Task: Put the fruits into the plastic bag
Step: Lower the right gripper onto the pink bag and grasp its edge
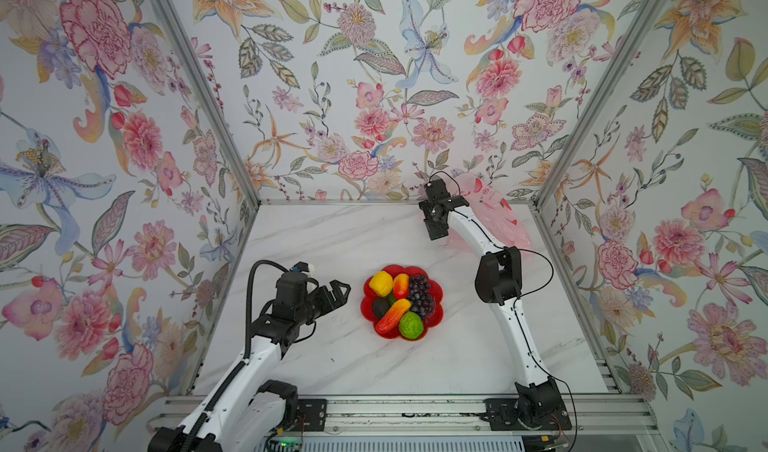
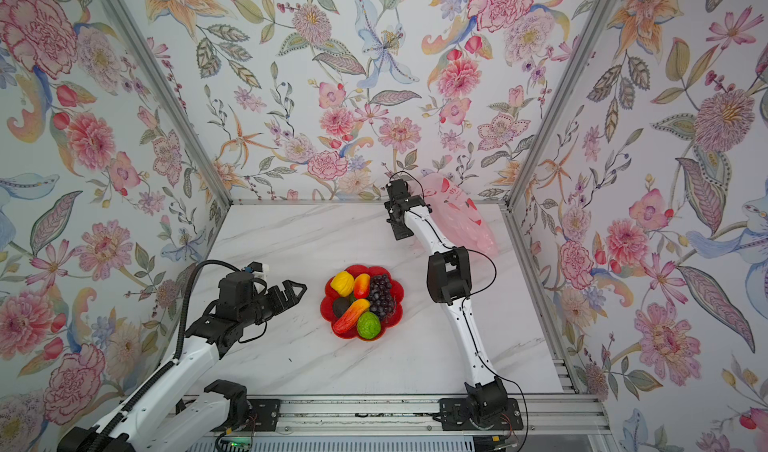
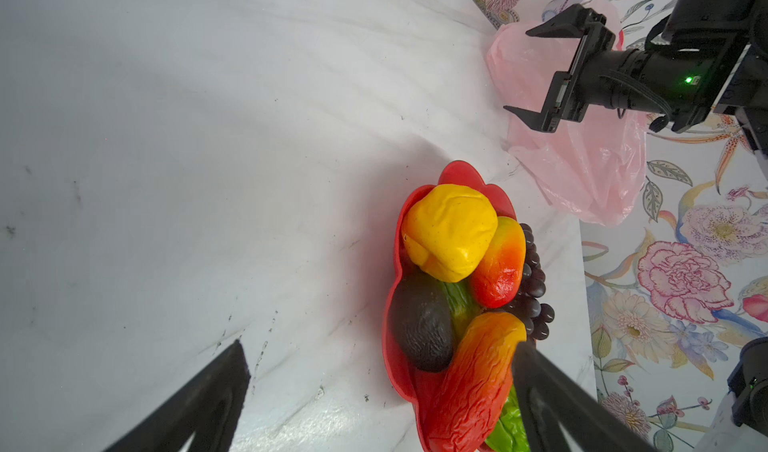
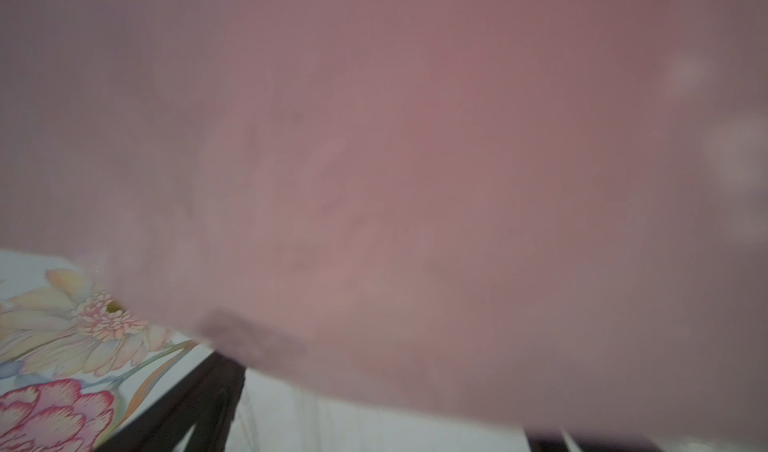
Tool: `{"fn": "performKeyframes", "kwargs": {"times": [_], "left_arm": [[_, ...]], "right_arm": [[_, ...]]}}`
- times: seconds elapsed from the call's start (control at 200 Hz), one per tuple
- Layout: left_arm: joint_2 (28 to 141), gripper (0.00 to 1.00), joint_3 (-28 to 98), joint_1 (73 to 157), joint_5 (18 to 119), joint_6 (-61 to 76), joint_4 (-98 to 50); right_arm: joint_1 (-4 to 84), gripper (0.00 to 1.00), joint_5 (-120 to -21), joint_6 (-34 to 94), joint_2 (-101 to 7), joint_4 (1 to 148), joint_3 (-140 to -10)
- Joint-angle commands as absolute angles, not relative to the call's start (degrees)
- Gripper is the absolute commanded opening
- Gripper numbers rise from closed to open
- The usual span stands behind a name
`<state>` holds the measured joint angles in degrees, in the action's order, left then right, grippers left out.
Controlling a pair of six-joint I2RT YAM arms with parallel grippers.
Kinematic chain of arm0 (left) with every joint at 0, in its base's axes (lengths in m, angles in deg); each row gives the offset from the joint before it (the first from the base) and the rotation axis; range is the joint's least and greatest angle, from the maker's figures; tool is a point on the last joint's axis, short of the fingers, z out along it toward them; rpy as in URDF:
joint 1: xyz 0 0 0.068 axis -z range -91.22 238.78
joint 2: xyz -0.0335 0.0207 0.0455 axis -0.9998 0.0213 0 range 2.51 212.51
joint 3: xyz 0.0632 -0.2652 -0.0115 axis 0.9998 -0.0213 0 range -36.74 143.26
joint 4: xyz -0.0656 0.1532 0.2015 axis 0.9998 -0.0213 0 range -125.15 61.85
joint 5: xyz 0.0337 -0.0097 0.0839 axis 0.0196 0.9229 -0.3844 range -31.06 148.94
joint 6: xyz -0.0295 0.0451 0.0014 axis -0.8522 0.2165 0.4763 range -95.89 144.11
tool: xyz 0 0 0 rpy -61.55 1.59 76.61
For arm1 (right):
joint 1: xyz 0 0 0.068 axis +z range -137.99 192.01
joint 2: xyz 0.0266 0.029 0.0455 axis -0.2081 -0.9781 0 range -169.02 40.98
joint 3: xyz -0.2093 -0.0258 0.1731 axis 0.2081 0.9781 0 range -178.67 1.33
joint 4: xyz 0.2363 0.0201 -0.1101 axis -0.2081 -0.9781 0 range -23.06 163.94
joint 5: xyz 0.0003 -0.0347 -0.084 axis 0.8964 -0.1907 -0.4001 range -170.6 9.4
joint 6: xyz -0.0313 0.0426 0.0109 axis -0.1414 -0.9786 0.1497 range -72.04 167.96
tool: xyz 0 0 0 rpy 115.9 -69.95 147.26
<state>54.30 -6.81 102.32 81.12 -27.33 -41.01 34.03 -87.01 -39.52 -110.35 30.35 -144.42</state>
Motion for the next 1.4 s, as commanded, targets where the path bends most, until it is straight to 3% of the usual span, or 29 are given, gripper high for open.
{"fn": "performKeyframes", "kwargs": {"times": [0.0,0.345,0.52,0.696,0.766,1.141,1.286,1.301,1.366,1.396], "left_arm": [[54.07,0.99,-8.04,101.49,80.83,-27.13,-41.25],[58.29,0.99,-6.78,100.56,80.83,-26.29,-41.57],[59.83,1.0,-5.81,100.3,80.14,-26.29,-41.8],[60.68,1.0,-5.1,100.16,79.77,-26.4,-41.35],[60.53,0.99,-5.17,100.25,79.69,-26.64,-40.92],[54.52,0.99,-6.67,100.14,80.37,-26.13,-39.39],[52.92,0.99,-6.37,100.06,81.14,-25.24,-39.84],[52.76,0.99,-6.47,100.13,81.29,-25.23,-39.84],[52.11,0.99,-6.87,100.09,81.79,-25.22,-39.75],[51.83,0.99,-7.18,100.11,81.96,-25.24,-39.79]], "right_arm": [[33.92,0.99,-87.12,-36.68,-110.63,32.52,-145.51],[31.1,0.97,-87.93,-36.26,-114.41,38.5,-145.7],[29.16,0.63,-86.24,-34.39,-116.19,43.91,-145.72],[27.86,0.14,-83.77,-28.91,-114.92,48.05,-145.44],[27.51,0.0,-83.05,-25.98,-113.27,48.07,-145.06],[28.16,0.0,-71.7,-9.63,-96.78,40.18,-142.24],[27.47,0.0,-70.99,-6.61,-87.32,36.4,-134.08],[27.14,0.08,-71.32,-6.33,-86.58,35.95,-133.04],[25.4,0.59,-72.63,-5.58,-84.69,32.9,-130.35],[24.39,0.77,-73.23,-5.49,-84.57,31.28,-130.06]]}}
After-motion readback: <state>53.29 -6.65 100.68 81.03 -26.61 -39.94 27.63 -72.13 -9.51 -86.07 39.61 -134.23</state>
